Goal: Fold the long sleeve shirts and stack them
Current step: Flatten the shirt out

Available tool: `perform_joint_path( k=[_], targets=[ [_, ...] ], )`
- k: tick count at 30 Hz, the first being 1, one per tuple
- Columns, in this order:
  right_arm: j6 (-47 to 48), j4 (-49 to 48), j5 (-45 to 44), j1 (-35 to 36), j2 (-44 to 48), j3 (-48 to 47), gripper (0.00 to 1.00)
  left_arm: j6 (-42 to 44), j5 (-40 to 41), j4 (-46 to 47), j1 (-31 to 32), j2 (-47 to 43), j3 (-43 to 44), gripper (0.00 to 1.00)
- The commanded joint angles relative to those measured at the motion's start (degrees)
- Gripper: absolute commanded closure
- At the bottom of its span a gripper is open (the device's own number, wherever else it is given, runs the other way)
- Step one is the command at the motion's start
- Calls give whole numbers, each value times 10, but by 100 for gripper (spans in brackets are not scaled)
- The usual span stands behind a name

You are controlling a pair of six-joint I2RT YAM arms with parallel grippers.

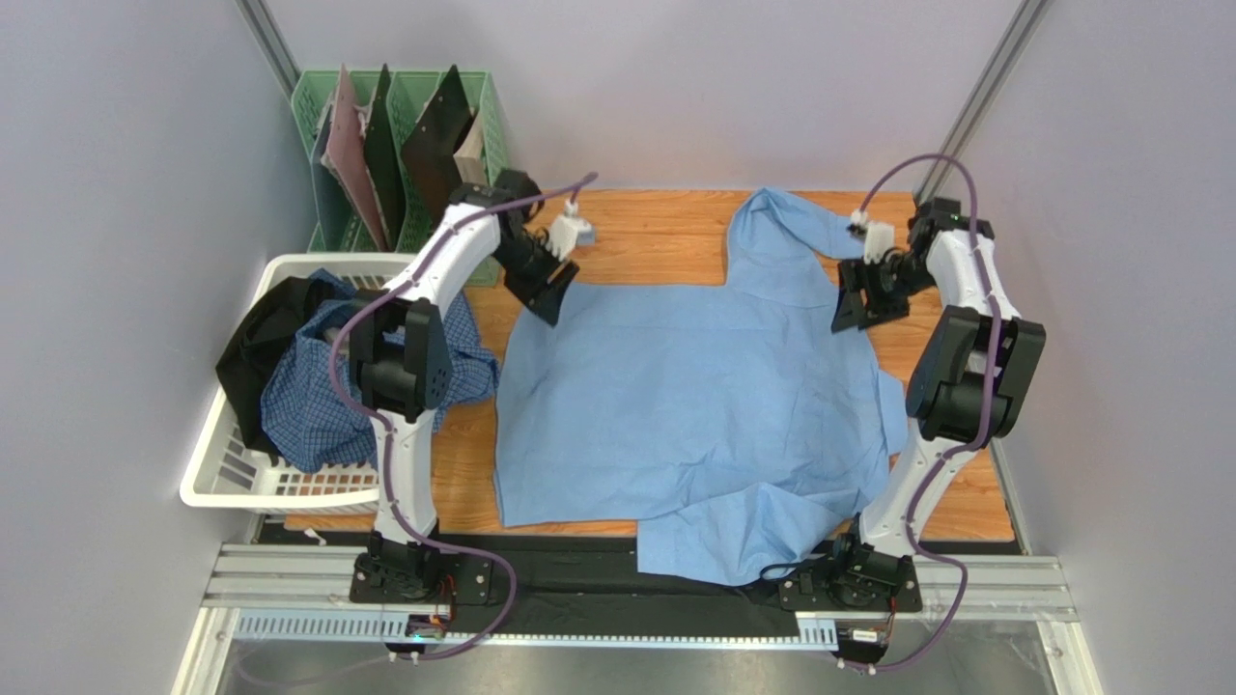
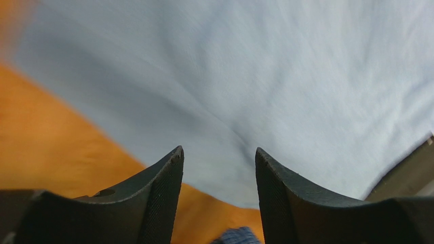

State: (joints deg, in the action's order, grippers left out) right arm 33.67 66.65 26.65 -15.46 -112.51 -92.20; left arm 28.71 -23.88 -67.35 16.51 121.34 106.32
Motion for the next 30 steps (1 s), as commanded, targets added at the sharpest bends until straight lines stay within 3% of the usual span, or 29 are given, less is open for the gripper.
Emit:
perform_joint_path(
  k=[1,6,16,23,30],
  targets=[
    [-114,-94,31,-4,-51,-113,41,-8,-6,3,-27,49,149,39],
    [-211,-151,-1,4,-131,-202,41,-32,13,19,-37,101,221,38],
    [-244,-250,-101,52,-231,-271,41,-74,49,74,-40,148,245,36],
    [-250,-247,-149,63,-274,-325,34,-63,60,70,-40,181,273,36],
    [-227,-188,-121,77,-310,-377,37,-50,45,46,-40,217,316,34]
  ],
)
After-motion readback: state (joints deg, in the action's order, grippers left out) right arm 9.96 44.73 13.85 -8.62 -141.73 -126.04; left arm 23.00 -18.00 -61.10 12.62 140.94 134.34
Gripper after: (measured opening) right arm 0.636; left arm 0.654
